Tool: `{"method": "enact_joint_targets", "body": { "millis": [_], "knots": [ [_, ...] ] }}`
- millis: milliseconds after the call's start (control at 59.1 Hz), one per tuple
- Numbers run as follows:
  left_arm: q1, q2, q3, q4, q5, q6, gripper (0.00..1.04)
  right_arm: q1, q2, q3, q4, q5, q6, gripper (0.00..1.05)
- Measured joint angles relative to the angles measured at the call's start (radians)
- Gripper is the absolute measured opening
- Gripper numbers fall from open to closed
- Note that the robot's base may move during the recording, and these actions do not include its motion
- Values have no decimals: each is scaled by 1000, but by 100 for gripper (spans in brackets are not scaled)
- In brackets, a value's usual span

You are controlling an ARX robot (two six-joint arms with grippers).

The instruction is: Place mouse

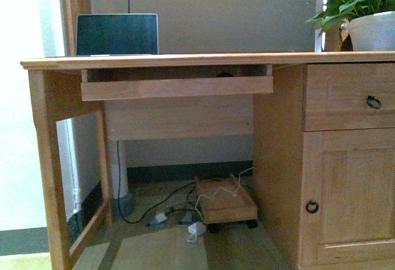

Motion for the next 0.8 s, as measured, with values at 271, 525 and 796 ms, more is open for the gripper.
{"method": "enact_joint_targets", "body": {
  "millis": [271,525,796],
  "knots": [
    [0,0,0,0,0,0,97,0,0,0,0,0,0,97],
    [0,0,0,0,0,0,97,0,0,0,0,0,0,97],
    [0,0,0,0,0,0,97,0,0,0,0,0,0,97]
  ]
}}
